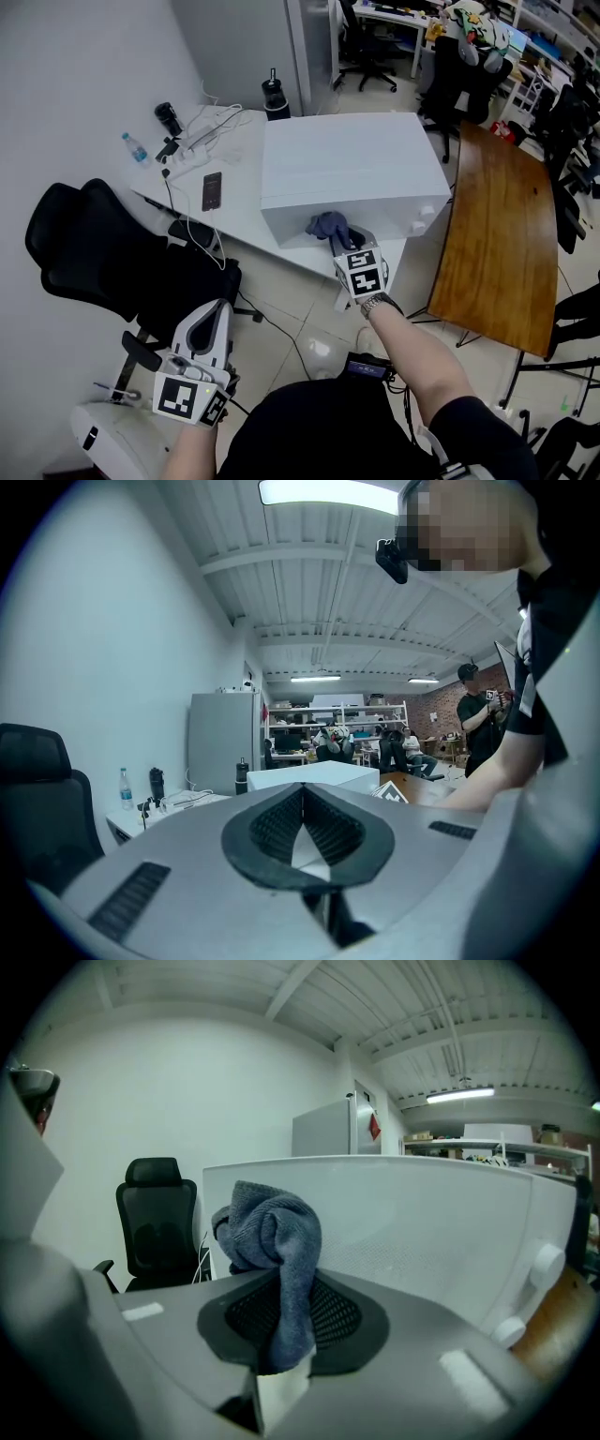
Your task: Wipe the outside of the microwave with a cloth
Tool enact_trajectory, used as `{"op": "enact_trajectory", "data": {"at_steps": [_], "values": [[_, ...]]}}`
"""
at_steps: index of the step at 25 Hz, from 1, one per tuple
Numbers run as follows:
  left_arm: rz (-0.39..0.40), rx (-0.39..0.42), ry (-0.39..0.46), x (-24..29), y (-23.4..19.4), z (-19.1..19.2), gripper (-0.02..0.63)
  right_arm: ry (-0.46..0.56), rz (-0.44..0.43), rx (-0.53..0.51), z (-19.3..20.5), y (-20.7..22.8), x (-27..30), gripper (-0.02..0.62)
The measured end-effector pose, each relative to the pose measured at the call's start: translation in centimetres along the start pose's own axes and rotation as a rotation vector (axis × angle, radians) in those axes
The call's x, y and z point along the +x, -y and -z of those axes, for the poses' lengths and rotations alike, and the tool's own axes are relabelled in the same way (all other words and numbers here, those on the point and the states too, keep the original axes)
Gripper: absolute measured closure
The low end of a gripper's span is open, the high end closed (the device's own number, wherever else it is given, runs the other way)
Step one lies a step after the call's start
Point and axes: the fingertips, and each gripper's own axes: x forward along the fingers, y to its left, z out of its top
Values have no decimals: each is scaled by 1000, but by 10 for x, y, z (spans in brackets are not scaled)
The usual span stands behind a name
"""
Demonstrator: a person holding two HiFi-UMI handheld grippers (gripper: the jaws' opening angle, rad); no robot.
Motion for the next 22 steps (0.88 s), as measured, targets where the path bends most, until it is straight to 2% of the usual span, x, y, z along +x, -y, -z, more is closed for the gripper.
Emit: {"op": "enact_trajectory", "data": {"at_steps": [12, 22], "values": [[39, -13, 0, 20, 23, 0, 601, -18, 84, 30, 13, 57, -28, 523], [71, -9, -6, 43, 65, -7, 601, -31, 162, 70, 28, 125, -66, 523]]}}
